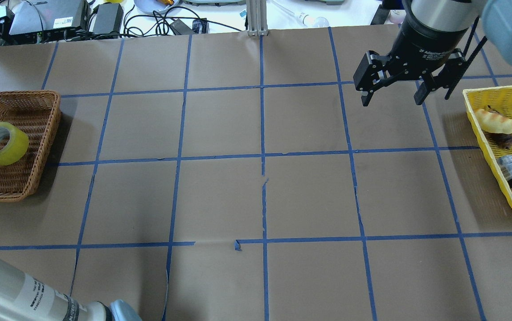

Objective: Transfer tape with both arms
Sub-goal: 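Carry the tape roll to the wicker basket and lower it inside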

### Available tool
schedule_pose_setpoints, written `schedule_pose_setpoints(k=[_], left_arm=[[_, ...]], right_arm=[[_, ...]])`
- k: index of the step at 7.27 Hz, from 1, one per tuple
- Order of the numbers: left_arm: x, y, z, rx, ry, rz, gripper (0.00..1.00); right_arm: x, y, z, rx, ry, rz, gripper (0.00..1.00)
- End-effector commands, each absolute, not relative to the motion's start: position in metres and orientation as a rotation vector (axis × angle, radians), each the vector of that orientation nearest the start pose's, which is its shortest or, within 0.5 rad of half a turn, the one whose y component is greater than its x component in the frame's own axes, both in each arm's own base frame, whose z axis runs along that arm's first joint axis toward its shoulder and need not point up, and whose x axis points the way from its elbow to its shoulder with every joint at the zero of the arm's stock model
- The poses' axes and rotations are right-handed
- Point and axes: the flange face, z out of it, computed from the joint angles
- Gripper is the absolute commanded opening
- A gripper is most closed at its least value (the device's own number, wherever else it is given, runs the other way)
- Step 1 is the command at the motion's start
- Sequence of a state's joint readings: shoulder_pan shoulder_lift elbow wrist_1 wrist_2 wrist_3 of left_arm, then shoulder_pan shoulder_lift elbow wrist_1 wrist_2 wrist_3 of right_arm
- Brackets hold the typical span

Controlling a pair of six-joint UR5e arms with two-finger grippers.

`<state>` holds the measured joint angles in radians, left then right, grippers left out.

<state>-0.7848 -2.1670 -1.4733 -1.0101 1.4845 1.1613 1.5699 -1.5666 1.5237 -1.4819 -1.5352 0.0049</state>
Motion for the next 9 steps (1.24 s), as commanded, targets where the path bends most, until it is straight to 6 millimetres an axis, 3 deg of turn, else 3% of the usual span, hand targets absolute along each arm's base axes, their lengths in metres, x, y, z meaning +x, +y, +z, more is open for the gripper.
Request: schedule_pose_setpoints(k=[1, 2, 3, 4, 5, 6, 7, 8, 9], left_arm=[[0.381, -0.586, 0.218, 0.579, 3.116, -0.183, 0.15], [0.375, -0.586, 0.229, 0.580, 3.110, -0.180, 0.55], [0.356, -0.586, 0.267, 0.605, 3.112, -0.185, 0.59], [0.304, -0.595, 0.313, 0.637, 3.109, -0.187, 0.59], [0.234, -0.613, 0.362, 0.634, 3.058, -0.227, 0.59], [0.169, -0.602, 0.403, 0.572, 3.084, -0.167, 0.59], [0.122, -0.585, 0.434, 0.444, 3.120, -0.160, 0.59], [0.070, -0.564, 0.454, 0.292, 3.173, -0.103, 0.59], [0.002, -0.534, 0.450, 0.140, 3.237, 0.104, 0.59]], right_arm=[[0.137, -0.488, 0.498, 0.087, 3.105, 0.087, 1.00], [0.138, -0.487, 0.500, 0.085, 3.106, 0.085, 1.00], [0.138, -0.488, 0.498, 0.085, 3.104, 0.087, 1.00], [0.137, -0.488, 0.498, 0.087, 3.105, 0.090, 1.00], [0.137, -0.488, 0.498, 0.087, 3.105, 0.087, 1.00], [0.137, -0.488, 0.498, 0.087, 3.104, 0.090, 1.00], [0.137, -0.488, 0.498, 0.085, 3.105, 0.090, 1.00], [0.137, -0.488, 0.498, 0.085, 3.105, 0.090, 1.00], [0.137, -0.487, 0.499, 0.085, 3.104, 0.087, 1.00]])
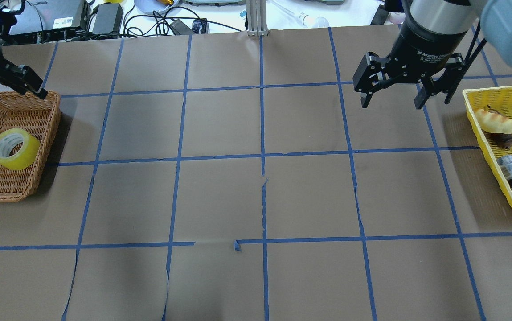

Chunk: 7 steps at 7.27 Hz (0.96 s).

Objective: Transfer tape with both arms
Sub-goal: 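Open the left gripper and raise it away from the basket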

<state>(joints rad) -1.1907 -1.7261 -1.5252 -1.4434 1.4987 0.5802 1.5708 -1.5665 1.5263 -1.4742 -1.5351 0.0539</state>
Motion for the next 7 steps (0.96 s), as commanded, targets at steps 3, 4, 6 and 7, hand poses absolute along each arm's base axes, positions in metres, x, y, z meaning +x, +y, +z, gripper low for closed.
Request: schedule_pose_setpoints(k=[3, 4, 6, 7], left_arm=[[-0.123, -0.494, 0.500, 0.000, 3.089, -0.051, 0.88], [-0.134, -0.489, 0.508, 0.013, 3.088, -0.114, 1.00], [-0.136, -0.488, 0.511, 0.028, 3.095, -0.131, 1.00], [-0.136, -0.492, 0.516, 0.031, 3.093, -0.194, 1.00]], right_arm=[[0.135, -0.488, 0.499, 0.083, 3.104, 0.087, 1.00], [0.135, -0.488, 0.499, 0.087, 3.105, 0.087, 1.00], [0.134, -0.489, 0.499, 0.092, 3.105, 0.080, 1.00], [0.133, -0.489, 0.500, 0.097, 3.105, 0.078, 1.00]])
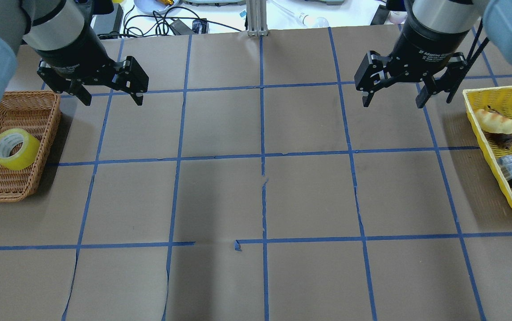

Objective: Transfer tape with both arms
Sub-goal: 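Open the left gripper and raise it away from the basket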

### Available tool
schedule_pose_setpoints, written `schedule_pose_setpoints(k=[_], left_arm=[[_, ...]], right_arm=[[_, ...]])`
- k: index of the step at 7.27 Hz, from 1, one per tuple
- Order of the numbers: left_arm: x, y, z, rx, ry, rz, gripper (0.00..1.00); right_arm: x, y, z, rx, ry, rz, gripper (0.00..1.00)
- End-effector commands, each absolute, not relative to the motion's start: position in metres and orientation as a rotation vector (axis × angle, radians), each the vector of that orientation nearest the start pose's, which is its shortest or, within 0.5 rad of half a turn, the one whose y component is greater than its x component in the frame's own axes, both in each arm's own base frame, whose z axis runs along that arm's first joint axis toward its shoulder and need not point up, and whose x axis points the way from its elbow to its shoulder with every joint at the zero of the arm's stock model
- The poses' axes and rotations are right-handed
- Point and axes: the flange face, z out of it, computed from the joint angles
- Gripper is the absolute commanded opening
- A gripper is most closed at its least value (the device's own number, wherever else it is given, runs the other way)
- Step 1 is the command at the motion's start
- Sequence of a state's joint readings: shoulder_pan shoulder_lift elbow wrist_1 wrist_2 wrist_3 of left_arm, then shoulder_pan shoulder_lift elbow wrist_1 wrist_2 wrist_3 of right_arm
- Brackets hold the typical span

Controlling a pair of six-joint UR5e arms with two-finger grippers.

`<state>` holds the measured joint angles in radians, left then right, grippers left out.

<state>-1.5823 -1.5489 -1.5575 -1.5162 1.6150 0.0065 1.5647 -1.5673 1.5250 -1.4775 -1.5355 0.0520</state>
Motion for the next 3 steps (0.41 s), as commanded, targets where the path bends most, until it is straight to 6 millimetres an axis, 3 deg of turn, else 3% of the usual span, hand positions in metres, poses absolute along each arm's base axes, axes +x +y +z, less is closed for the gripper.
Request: schedule_pose_setpoints(k=[1, 3], left_arm=[[-0.1358, -0.4908, 0.5109, 0.039, 3.093, -0.188, 1.00], [-0.1366, -0.4906, 0.5103, 0.041, 3.093, -0.188, 1.00]], right_arm=[[0.1329, -0.4889, 0.5000, 0.097, 3.107, 0.077, 1.00], [0.1329, -0.4887, 0.4999, 0.097, 3.106, 0.080, 1.00]])
